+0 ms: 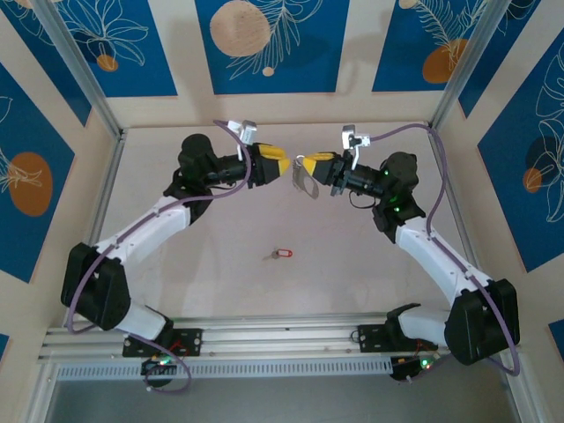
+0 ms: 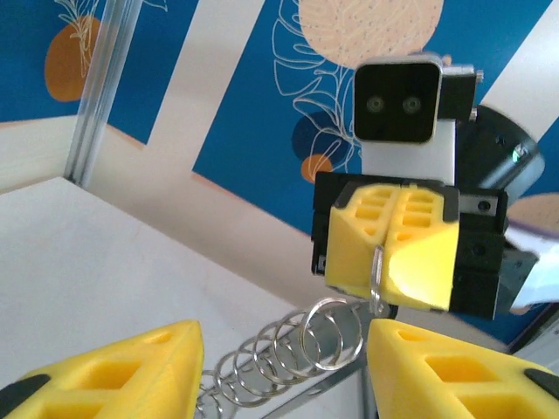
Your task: Put the keys on the keyring
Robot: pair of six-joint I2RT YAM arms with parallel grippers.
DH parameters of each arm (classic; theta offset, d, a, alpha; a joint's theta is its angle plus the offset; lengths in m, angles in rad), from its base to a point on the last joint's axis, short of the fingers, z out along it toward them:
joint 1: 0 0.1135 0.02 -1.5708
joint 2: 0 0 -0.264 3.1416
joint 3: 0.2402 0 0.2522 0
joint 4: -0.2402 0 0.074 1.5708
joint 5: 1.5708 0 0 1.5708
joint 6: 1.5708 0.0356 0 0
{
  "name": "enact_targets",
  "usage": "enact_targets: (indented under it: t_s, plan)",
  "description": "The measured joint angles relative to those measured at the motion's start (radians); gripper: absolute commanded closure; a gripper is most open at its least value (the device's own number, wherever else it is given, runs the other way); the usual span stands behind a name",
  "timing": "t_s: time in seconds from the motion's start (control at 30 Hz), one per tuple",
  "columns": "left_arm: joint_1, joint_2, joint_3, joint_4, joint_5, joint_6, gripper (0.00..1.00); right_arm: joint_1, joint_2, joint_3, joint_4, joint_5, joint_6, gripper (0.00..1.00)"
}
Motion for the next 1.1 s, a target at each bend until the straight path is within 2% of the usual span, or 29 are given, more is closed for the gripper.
enact_targets:
  t_s: [0.27,0.47,0.6,0.7,0.93,1.1]
  plan:
    - [0.000,-0.064,0.082,-0.283,0.010,0.216,0.48,-0.013,-0.002,0.167,-0.356,-0.160,-0.220,1.00]
    - [0.000,-0.071,0.087,-0.354,0.020,0.255,0.49,-0.016,-0.009,0.179,-0.422,-0.193,-0.271,1.00]
    - [0.000,-0.096,0.051,-0.311,0.000,0.224,0.48,-0.020,-0.029,0.107,-0.312,-0.165,-0.208,1.00]
    - [-0.001,-0.122,0.009,-0.237,-0.031,0.171,0.44,-0.018,-0.033,0.048,-0.194,-0.119,-0.134,1.00]
    - [-0.001,-0.132,-0.056,-0.026,-0.094,0.000,0.44,0.006,-0.031,-0.041,0.042,0.055,0.016,1.00]
    - [-0.001,-0.096,-0.081,0.170,-0.126,-0.148,0.47,0.044,-0.019,-0.096,0.207,0.187,0.095,1.00]
